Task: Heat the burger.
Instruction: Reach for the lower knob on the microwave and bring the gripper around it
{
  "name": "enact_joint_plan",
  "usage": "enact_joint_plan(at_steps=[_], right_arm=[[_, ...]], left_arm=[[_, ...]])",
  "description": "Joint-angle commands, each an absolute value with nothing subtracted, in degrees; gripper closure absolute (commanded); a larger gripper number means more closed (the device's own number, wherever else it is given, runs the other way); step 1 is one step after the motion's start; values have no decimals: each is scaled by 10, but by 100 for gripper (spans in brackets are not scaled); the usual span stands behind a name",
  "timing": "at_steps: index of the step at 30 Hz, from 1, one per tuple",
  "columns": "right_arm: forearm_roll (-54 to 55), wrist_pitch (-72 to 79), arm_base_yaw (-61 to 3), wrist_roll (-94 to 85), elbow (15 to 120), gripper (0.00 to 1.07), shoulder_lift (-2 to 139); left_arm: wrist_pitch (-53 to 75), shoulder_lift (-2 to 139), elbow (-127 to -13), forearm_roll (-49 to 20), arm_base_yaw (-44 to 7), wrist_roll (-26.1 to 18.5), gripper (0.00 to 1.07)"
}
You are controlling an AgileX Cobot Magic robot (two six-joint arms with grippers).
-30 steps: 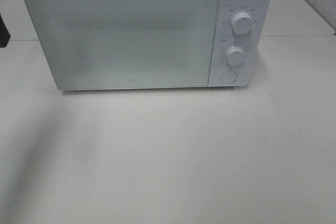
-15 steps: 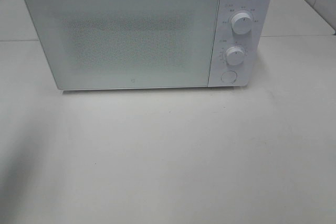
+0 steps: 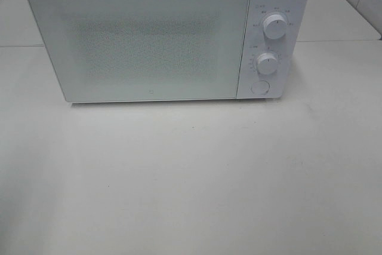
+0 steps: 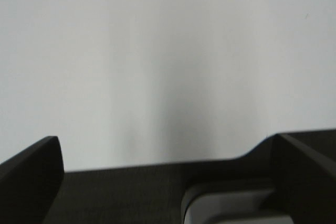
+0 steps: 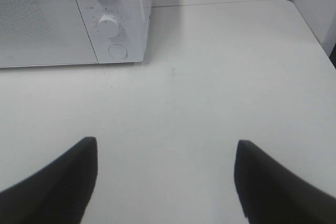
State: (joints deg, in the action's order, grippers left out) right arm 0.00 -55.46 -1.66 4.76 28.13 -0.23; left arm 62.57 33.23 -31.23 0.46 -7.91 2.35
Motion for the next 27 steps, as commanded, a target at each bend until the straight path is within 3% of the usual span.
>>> enact_joint_plan(at_steps=[1, 19, 27], right_arm=[[0, -549, -15, 52, 280, 37, -17], [0, -549, -15, 52, 280, 37, -17], [0, -549, -15, 52, 280, 37, -17]], left_arm=[[602, 266, -307, 0, -78, 22, 6], [610, 3, -297, -58, -73, 29, 6], [610, -17, -296, -58, 15, 29, 6]])
